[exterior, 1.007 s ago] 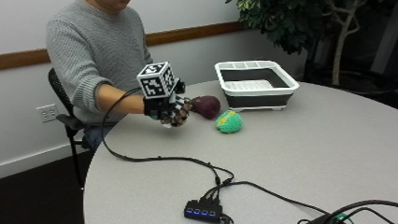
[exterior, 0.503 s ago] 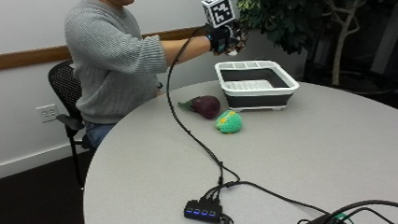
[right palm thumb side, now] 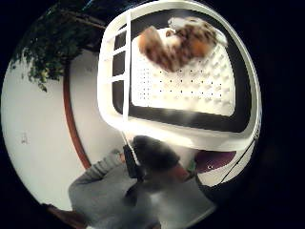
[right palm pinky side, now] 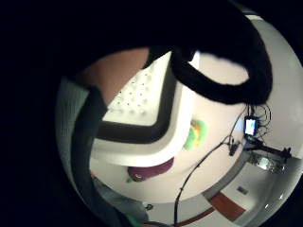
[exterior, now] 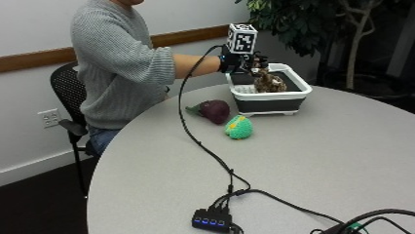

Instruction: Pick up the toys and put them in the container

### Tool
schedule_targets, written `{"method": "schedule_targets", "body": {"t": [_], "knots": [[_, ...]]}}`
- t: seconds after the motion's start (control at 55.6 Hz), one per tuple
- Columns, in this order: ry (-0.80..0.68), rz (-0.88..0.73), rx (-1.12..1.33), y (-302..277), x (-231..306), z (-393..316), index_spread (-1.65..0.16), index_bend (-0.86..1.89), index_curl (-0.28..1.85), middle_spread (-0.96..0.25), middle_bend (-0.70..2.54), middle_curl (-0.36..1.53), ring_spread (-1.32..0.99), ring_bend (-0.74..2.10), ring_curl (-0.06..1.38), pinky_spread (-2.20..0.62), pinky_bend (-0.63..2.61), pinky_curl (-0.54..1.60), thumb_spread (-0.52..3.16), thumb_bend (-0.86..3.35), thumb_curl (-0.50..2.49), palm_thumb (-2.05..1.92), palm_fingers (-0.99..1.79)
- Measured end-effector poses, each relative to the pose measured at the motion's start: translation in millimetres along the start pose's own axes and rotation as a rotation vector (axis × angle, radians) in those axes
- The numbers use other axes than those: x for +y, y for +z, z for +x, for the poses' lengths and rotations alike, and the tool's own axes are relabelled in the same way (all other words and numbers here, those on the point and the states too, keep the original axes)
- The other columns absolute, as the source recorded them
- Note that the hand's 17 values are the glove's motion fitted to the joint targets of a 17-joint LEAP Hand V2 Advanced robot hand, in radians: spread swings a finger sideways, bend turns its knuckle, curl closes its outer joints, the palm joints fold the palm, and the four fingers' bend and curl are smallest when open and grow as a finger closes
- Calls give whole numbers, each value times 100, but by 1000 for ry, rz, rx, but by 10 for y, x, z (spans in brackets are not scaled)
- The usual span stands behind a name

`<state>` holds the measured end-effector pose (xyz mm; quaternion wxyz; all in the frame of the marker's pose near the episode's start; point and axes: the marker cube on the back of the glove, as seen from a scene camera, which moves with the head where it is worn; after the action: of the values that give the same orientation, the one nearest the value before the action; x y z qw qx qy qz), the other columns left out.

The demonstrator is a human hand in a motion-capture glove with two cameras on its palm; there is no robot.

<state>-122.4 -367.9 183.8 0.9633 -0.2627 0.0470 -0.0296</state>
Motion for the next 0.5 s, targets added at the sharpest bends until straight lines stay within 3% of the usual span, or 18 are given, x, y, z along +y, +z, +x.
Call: {"method": "schedule_targets", "body": {"t": [0.162, 0.342, 0.503], "knots": [[-42, 24, -19, -64, 419, 171, -32, 11, 42, -9, 7, 29, -4, 16, 28, 7, 112, 40, 110, -6, 42, -7, -32], [40, 126, -74, -157, 1150, 694, -33, 16, 38, -10, 11, 25, -3, 18, 27, 8, 102, 36, 116, -5, 36, -6, -19], [12, 97, -70, 86, 1400, 722, -36, 20, 38, -13, 15, 25, -6, 22, 29, 8, 98, 34, 120, -4, 32, -4, -2]]}}
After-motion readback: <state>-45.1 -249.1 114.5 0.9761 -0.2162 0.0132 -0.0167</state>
